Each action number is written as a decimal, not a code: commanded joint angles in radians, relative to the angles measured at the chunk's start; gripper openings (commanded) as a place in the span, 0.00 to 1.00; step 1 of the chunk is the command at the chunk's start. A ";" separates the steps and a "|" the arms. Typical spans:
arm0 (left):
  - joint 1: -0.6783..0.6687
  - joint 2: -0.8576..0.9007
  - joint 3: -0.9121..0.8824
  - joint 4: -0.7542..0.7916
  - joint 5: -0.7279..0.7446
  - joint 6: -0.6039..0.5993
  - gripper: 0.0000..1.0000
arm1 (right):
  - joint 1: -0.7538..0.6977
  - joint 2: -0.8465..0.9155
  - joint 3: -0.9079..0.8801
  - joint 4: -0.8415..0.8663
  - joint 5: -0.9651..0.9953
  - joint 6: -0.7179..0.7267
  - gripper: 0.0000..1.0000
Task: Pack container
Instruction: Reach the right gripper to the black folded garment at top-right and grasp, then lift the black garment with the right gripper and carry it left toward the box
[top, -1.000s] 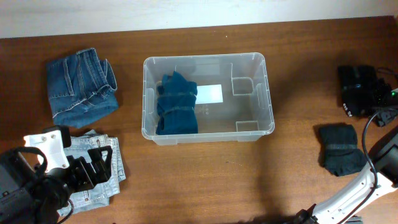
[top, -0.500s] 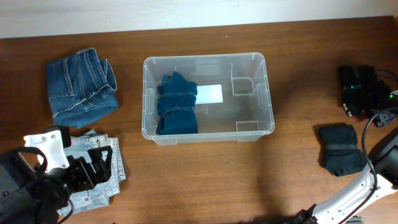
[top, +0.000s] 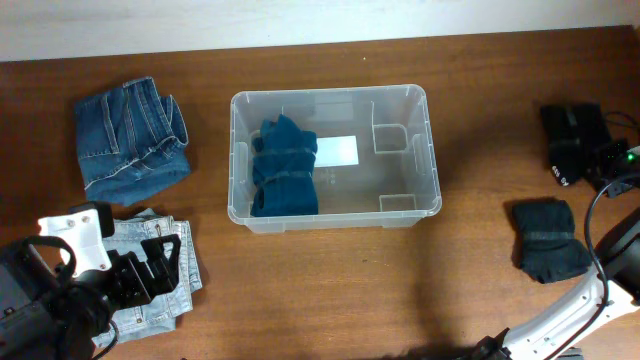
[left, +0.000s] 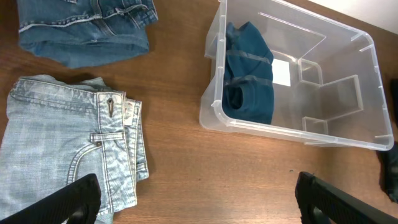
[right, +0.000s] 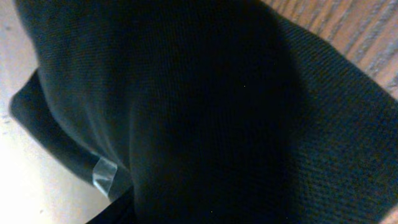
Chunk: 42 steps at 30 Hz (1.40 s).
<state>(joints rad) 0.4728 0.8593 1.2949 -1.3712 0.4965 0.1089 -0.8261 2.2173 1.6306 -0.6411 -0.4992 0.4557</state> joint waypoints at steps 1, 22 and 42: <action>0.000 0.001 0.001 0.002 -0.001 0.013 0.99 | -0.021 -0.008 0.000 0.005 -0.147 -0.005 0.43; 0.000 0.001 0.001 0.002 -0.001 0.013 0.99 | 0.016 -0.364 0.021 -0.111 -0.566 -0.040 0.50; 0.000 0.001 0.001 0.002 -0.001 0.013 0.99 | 0.019 -0.162 0.021 -0.034 0.141 -0.571 0.86</action>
<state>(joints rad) 0.4728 0.8593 1.2949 -1.3712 0.4965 0.1089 -0.8116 1.9968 1.6474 -0.6994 -0.4057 0.0429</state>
